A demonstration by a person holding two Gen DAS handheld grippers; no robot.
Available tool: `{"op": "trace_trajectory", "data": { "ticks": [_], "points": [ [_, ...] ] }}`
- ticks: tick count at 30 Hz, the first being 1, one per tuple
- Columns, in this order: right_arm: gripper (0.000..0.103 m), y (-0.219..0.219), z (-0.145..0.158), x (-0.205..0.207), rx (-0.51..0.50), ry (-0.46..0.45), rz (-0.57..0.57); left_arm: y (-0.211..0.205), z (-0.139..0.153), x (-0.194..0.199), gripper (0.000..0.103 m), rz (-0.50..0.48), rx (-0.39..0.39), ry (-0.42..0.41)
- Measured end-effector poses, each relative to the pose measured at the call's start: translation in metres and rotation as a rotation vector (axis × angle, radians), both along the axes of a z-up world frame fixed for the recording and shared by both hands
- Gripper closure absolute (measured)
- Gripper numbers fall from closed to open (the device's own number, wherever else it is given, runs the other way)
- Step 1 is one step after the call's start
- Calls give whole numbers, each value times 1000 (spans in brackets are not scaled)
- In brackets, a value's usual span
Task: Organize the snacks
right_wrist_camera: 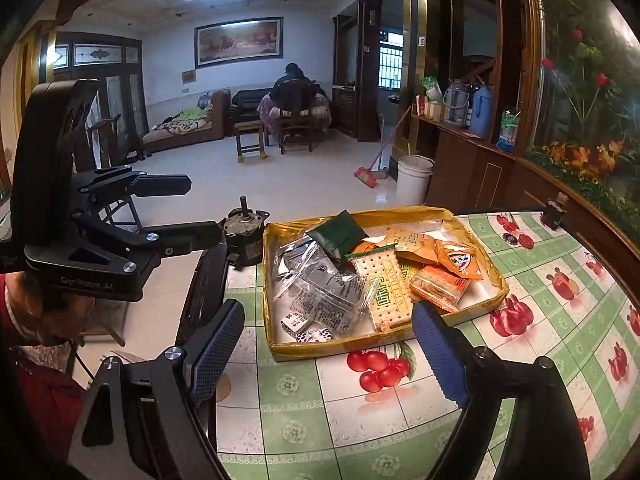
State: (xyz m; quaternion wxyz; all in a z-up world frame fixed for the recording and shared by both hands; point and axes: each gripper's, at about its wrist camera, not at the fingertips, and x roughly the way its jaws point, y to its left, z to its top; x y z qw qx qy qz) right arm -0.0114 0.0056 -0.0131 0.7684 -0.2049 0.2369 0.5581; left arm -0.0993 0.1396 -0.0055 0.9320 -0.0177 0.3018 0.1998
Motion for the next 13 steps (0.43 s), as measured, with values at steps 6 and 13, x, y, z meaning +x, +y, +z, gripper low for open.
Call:
{"op": "trace_trajectory", "data": {
  "ticks": [6, 13],
  "points": [
    [16, -1, 0, 0, -1, 11, 2, -2, 1, -11, 21, 27, 25, -37],
    [16, 4, 1, 5, 10, 30, 7, 0, 0, -13, 21, 24, 18, -38]
  ]
}}
